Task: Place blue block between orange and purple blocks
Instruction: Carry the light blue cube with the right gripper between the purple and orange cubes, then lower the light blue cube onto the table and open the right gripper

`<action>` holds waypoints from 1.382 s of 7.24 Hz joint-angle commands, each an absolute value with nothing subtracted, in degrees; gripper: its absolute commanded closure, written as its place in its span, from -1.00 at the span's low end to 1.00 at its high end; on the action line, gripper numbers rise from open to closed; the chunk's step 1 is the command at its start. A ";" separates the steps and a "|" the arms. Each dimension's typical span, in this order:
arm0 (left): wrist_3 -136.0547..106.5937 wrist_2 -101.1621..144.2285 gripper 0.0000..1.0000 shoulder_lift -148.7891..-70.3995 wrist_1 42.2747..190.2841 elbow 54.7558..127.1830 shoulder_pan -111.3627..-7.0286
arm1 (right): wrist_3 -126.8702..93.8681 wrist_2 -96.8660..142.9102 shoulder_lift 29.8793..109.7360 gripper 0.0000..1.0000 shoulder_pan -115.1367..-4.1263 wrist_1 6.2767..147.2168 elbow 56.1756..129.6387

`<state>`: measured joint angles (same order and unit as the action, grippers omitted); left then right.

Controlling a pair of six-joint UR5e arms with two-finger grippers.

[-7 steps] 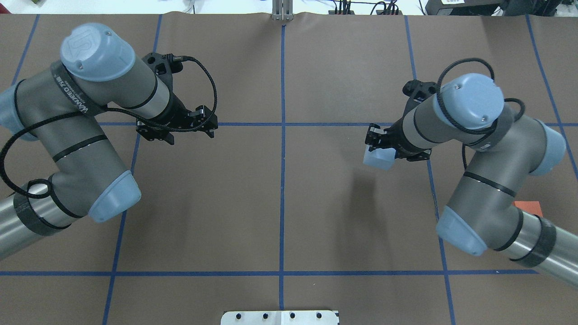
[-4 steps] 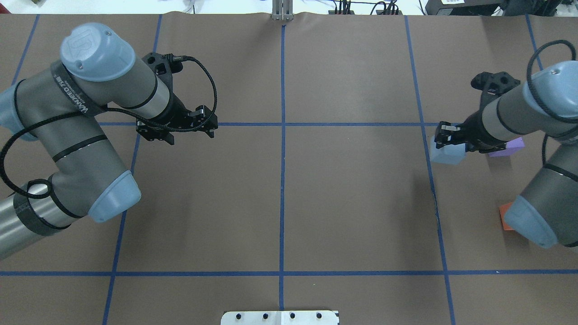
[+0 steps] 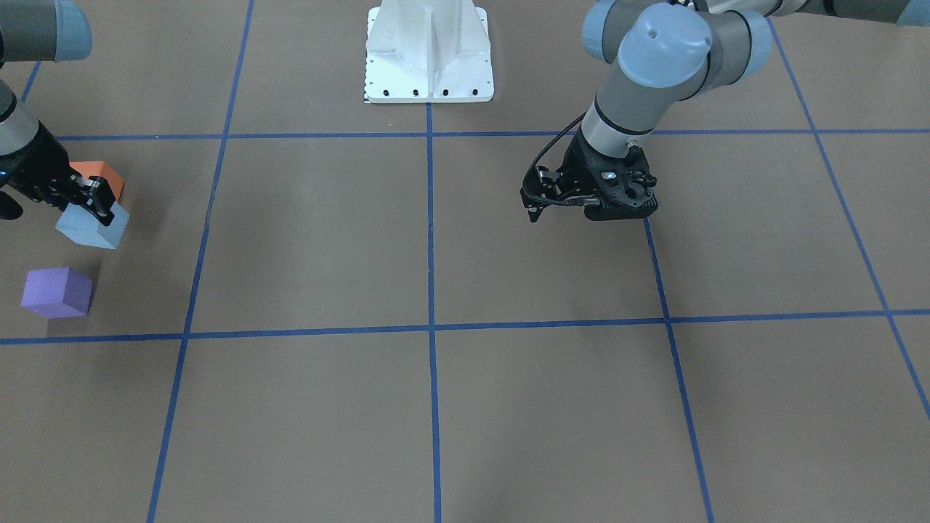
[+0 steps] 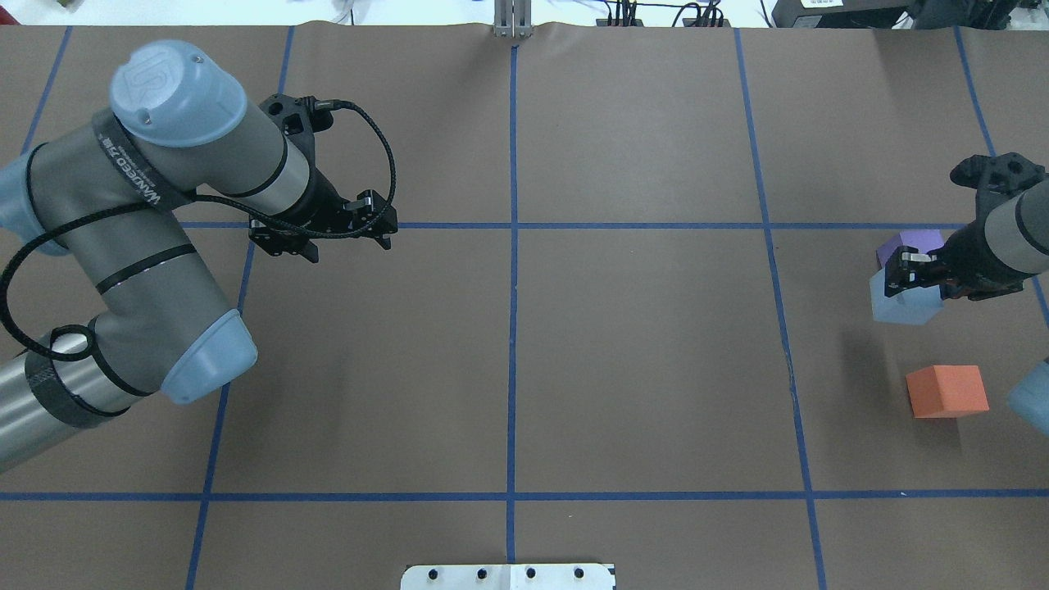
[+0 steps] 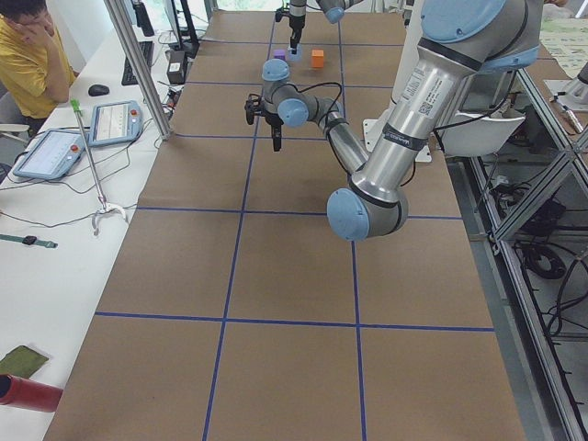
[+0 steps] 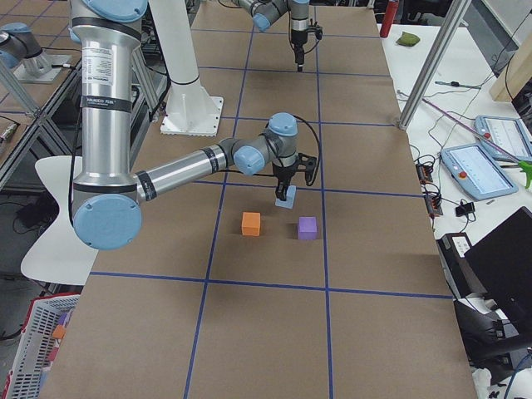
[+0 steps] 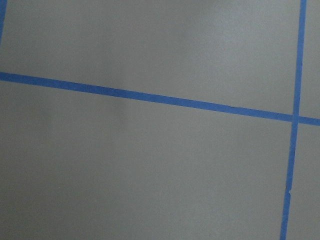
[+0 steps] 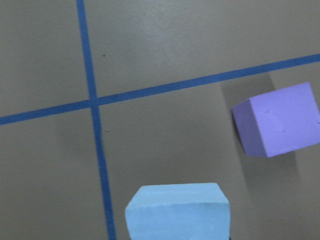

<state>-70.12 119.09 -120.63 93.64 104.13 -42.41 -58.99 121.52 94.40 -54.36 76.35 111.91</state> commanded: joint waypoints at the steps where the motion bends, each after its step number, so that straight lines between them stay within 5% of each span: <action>1: -70.14 119.09 -0.99 -120.50 93.60 104.41 -42.28 | -57.58 123.66 95.45 1.00 -55.28 75.76 109.35; 8: -70.31 118.74 -0.99 -120.85 93.60 103.98 -42.19 | -53.00 123.93 95.71 1.00 -55.72 75.67 104.07; 10: -70.31 118.74 -0.99 -120.85 93.60 104.15 -42.27 | -52.91 123.93 95.71 0.78 -55.72 75.67 103.63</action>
